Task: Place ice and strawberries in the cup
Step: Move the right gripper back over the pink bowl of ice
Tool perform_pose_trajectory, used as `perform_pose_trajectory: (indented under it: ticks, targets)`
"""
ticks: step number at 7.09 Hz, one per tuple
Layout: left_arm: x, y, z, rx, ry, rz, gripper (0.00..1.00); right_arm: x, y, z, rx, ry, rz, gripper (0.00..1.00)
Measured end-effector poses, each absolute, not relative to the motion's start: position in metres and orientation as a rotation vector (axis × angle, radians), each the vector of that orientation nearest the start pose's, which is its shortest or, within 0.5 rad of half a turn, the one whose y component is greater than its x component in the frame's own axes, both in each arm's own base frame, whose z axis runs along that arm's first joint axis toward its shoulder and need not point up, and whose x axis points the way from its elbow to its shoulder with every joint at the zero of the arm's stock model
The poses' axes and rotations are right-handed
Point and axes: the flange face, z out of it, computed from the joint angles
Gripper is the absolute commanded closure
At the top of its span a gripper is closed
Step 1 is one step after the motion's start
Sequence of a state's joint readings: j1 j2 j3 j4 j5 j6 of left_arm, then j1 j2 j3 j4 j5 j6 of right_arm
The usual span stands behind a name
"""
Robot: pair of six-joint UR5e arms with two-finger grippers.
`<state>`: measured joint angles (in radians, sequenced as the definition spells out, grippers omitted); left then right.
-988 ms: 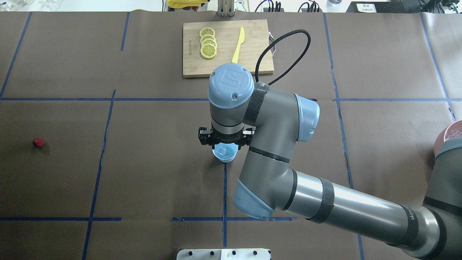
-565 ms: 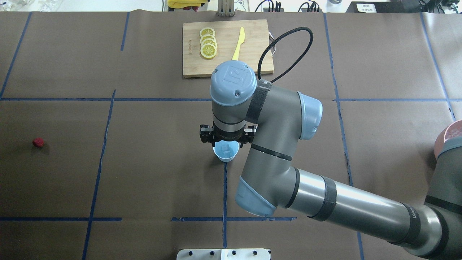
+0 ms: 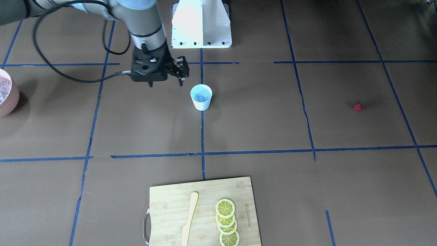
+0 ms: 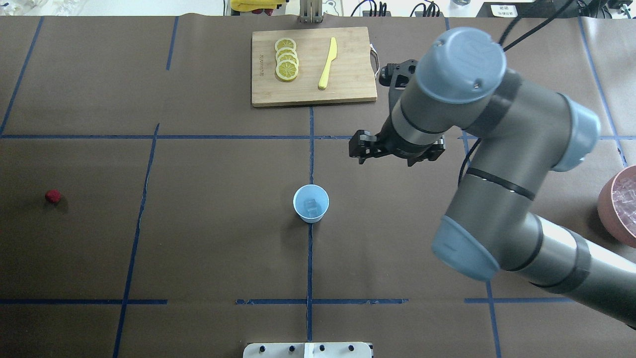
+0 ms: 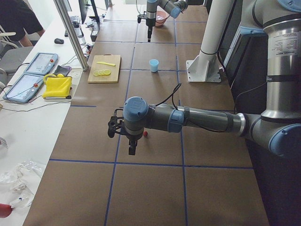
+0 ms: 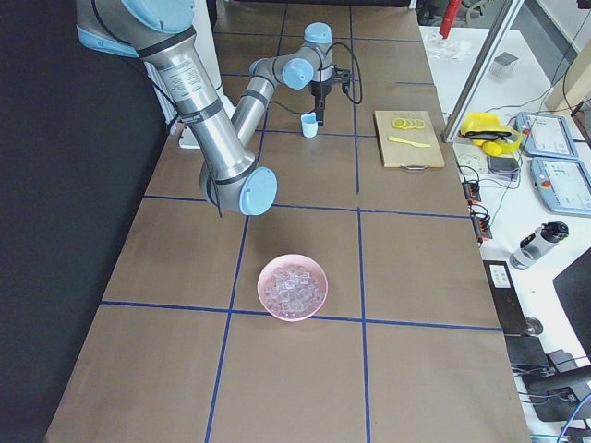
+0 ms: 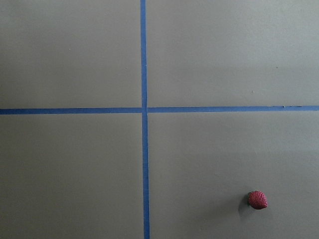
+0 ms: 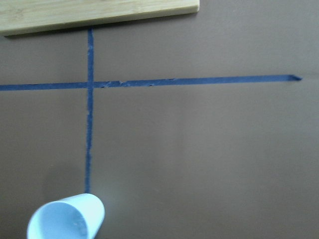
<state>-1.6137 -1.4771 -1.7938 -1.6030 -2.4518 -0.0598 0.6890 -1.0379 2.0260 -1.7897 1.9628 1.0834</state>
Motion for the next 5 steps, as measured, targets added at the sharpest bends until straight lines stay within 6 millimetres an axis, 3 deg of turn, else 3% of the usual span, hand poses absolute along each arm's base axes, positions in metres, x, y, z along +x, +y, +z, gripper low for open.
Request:
perform_pose_trajectory:
  ticks: [3, 5]
  targets:
    - [-0.075, -0.455, 0.58, 0.145, 0.881, -0.021, 0.0, -0.231, -0.431, 0.318, 0.178, -0.743, -0.117, 0.01]
    - [-0.075, -0.455, 0.58, 0.146, 0.881, -0.02, 0.0, -0.134, -0.414, 0.423, 0.206, -0.722, -0.222, 0.0]
